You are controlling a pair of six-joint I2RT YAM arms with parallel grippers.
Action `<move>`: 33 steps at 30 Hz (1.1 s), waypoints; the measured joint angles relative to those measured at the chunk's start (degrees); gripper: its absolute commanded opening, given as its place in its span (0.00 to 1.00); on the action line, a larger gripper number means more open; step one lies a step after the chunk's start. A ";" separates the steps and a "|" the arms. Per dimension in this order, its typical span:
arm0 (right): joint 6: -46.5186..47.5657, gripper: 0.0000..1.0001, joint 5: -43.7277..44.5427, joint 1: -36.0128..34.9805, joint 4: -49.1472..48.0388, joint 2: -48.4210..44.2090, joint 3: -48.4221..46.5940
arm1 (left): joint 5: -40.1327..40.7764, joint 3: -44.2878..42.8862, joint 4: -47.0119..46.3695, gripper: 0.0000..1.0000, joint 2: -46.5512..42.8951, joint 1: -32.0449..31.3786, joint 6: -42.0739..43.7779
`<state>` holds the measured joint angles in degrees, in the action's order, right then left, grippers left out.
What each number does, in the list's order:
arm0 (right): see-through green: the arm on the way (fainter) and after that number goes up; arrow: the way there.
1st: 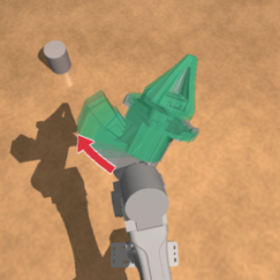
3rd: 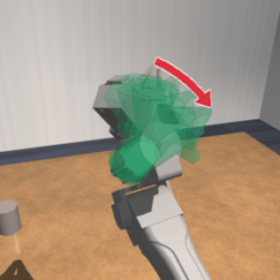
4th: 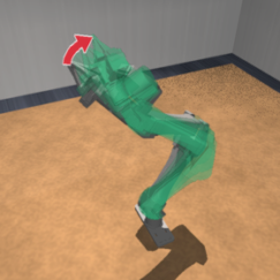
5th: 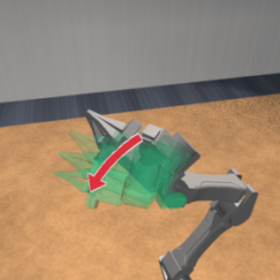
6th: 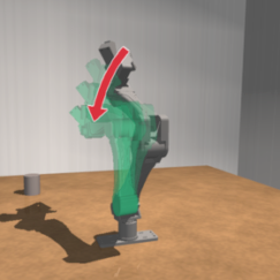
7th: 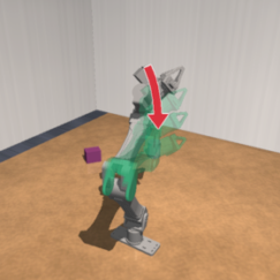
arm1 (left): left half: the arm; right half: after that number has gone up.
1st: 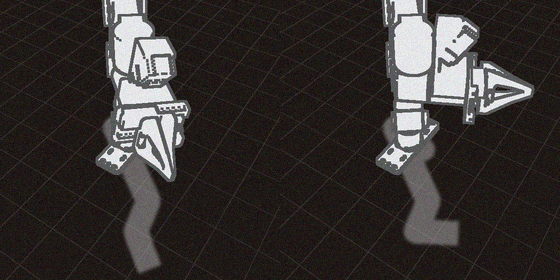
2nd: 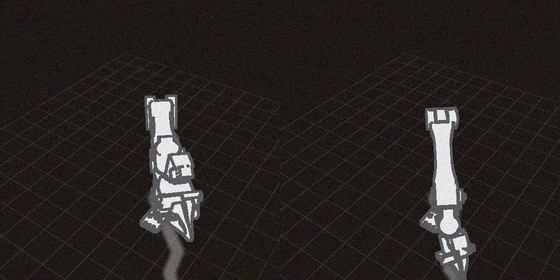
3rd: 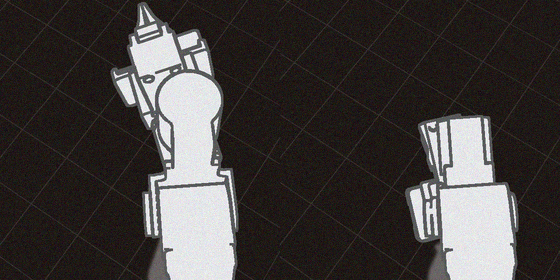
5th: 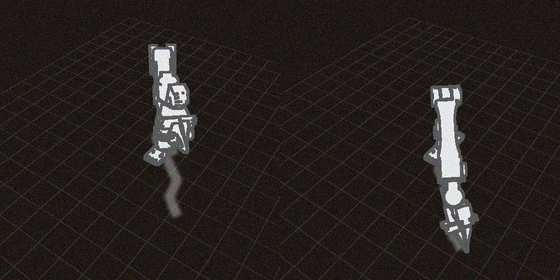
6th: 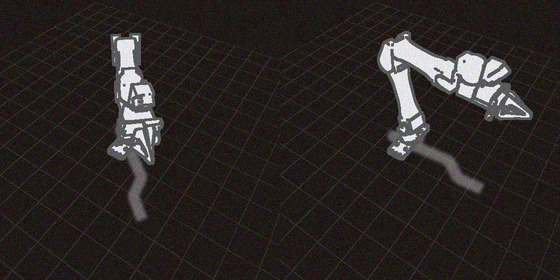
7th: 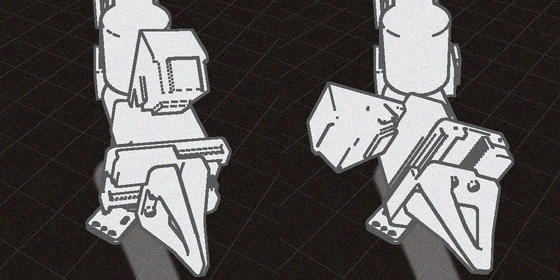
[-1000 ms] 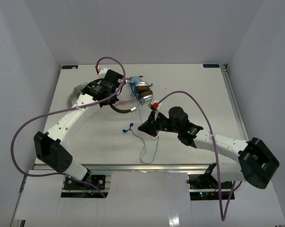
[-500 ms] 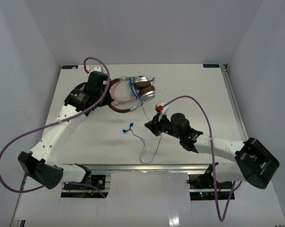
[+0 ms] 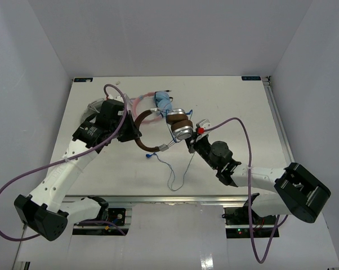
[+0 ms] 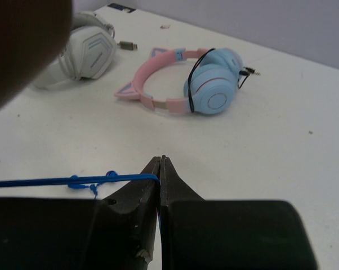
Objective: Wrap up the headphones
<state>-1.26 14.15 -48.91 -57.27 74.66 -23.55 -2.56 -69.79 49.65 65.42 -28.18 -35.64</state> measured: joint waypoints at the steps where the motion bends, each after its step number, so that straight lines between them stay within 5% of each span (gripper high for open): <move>1: 0.72 0.08 0.64 -0.01 -1.46 0.45 0.01 | -1.08 0.36 -0.35 0.00 -0.29 0.00 0.00; 15: 4.67 0.12 10.26 0.59 -13.57 2.55 0.12 | -16.40 4.34 -3.91 0.00 -3.95 0.06 3.31; 33: 8.72 0.10 13.64 3.59 -15.39 5.34 0.26 | -27.70 8.58 -6.26 0.00 -4.04 0.04 10.45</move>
<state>7.46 27.79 -45.33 -72.66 80.01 -23.29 -30.26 -61.21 43.39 61.39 -28.14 -25.19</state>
